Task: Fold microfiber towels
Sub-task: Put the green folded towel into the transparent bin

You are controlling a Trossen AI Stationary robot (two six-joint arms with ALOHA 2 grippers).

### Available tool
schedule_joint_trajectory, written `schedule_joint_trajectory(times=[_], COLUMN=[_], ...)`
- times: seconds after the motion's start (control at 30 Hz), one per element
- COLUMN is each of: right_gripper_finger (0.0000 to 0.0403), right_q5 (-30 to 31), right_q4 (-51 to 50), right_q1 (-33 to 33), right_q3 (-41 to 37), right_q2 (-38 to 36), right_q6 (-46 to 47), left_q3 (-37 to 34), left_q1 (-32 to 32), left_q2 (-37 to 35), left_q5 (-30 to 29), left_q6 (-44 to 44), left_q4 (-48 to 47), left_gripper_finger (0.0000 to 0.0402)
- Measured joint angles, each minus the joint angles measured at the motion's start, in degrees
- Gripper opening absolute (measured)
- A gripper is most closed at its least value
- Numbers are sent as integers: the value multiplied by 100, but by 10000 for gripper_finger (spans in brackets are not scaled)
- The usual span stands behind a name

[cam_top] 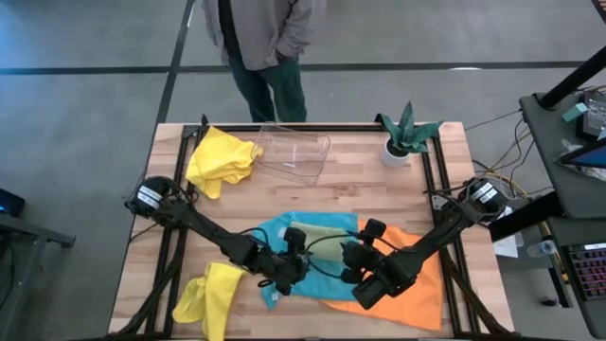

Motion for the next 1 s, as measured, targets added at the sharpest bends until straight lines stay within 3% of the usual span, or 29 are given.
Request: schedule_joint_trajectory(times=[0.17,0.3,0.47,0.63,0.83,1.0], right_gripper_finger=[178,178,178,178,178,178], right_q5=[0,-2,-20,-313,281,513], right_q4=[9,18,44,370,828,1496], right_q1=[0,0,41,256,558,874], right_q3=[0,0,7,205,124,-30], right_q2=[4,4,9,-210,-631,-554], right_q6=[45,45,118,56,-53,-179], left_q3=[1,38,162,242,278,249], left_q1=[78,31,-14,-61,-61,-102], left_q2=[135,345,456,387,330,324], left_q5=[-69,-360,-1176,-1195,-1157,-1143], left_q6=[-58,-48,-43,-55,-296,-38], left_q4=[43,218,224,198,445,432], left_gripper_finger=[308,337,340,341,341,341])
